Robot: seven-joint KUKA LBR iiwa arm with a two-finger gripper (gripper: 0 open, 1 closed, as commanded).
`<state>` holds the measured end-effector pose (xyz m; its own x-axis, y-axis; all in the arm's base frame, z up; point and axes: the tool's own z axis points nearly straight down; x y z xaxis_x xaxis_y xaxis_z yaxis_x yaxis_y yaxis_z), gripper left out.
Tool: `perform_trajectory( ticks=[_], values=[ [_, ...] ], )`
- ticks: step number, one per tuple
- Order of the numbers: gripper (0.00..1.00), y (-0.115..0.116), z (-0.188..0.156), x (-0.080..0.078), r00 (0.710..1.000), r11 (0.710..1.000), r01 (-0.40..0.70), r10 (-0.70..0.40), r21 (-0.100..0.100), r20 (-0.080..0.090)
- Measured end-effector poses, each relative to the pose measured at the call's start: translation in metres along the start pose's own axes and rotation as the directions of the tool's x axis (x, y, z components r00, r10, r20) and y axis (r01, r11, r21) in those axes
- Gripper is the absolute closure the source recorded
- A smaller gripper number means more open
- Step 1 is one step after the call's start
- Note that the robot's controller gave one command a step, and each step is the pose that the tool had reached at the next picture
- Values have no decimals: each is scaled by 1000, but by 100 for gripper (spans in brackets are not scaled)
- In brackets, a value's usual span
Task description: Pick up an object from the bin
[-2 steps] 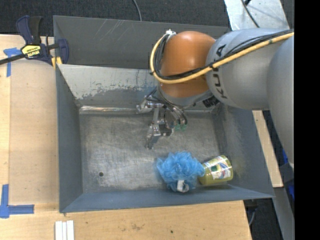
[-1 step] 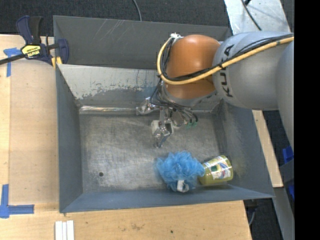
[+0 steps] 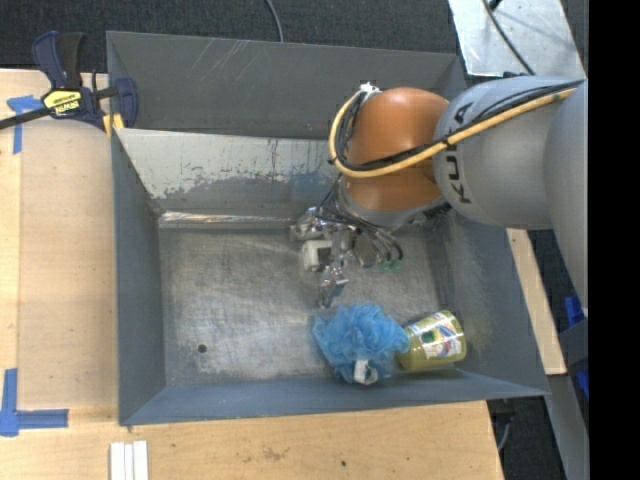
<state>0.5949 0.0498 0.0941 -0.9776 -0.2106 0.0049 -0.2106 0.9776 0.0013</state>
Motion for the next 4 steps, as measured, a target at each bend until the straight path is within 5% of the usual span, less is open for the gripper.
perform_trajectory(
  ticks=[1,2,3,4],
  values=[
    [100,-68,18,-19,971,971,239,-239,3,16],
    [100,-68,18,-19,971,971,238,-238,3,16],
    [100,-78,-34,-11,967,967,255,-256,6,10],
    [100,-74,-51,-12,972,972,234,-234,3,9]
  ],
)
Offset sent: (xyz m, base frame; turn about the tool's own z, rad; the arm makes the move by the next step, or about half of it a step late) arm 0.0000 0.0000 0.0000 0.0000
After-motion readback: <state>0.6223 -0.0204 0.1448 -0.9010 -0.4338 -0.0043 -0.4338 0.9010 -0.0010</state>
